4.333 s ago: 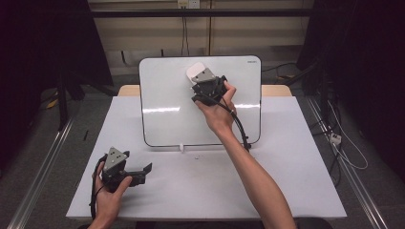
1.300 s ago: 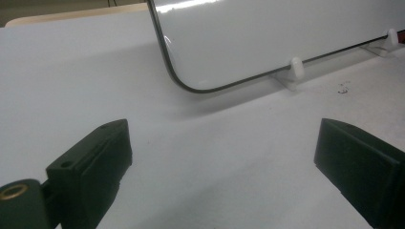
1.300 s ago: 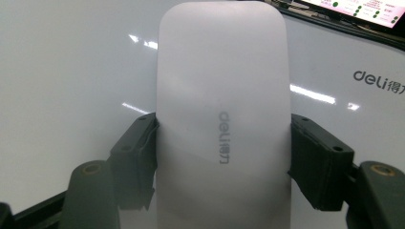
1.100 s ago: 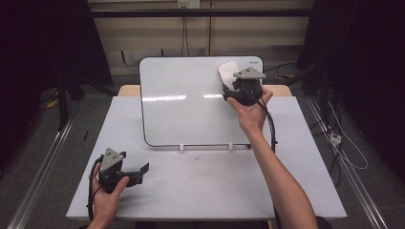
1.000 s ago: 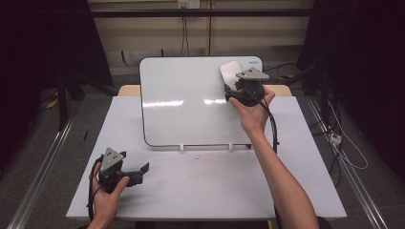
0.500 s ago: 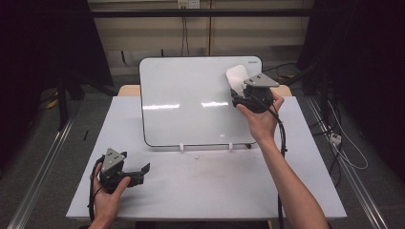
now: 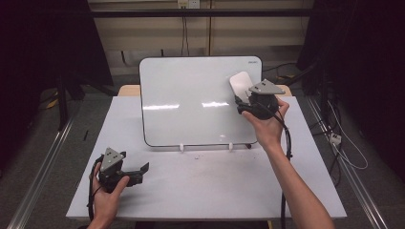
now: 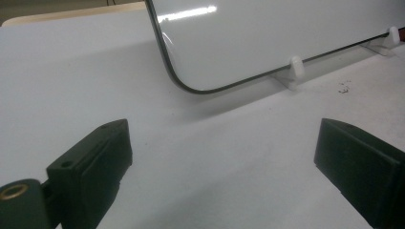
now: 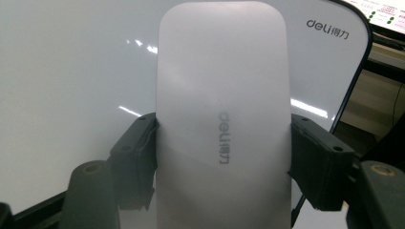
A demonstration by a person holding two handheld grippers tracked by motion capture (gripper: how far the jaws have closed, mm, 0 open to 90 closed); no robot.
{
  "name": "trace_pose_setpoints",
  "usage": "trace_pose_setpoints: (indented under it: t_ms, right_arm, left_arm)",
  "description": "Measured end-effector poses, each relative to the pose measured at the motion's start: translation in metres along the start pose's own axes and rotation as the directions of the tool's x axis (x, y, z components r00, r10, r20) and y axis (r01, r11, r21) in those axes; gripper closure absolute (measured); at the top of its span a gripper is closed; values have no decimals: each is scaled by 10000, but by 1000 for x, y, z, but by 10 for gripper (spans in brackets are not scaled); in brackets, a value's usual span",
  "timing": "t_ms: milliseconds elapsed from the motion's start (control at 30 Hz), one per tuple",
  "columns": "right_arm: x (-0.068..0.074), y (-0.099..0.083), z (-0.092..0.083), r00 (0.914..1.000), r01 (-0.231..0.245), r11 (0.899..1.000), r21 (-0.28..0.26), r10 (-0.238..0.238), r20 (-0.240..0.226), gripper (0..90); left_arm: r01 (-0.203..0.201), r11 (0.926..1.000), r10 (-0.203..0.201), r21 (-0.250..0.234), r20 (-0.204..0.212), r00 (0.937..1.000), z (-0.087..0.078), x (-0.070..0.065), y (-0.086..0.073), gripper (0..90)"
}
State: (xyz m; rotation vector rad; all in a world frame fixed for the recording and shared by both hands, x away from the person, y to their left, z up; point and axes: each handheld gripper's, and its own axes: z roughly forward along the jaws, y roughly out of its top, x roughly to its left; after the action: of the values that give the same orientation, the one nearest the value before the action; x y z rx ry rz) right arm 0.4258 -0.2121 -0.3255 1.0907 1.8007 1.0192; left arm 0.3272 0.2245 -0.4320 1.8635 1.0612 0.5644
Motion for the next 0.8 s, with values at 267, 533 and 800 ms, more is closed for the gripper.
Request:
trace_pose_setpoints:
  t_ms: [267, 533, 800]
  right_arm:
    - [4, -13, -7, 9999, 114, 9998, 165, -112, -131, 319]
    - [8, -27, -9, 9996, -6, 9999, 138, 10, -275, 319]
    - [18, -40, -13, 9987, 215, 9994, 276, -202, -471, 319]
  left_arm:
    - [-105, 9999, 104, -98, -166, 9998, -5, -1, 1, 56]
    - [6, 10000, -6, -6, -208, 9998, -6, 3, -1, 55]
    - [83, 9998, -88, -164, -264, 9996, -9, 4, -1, 55]
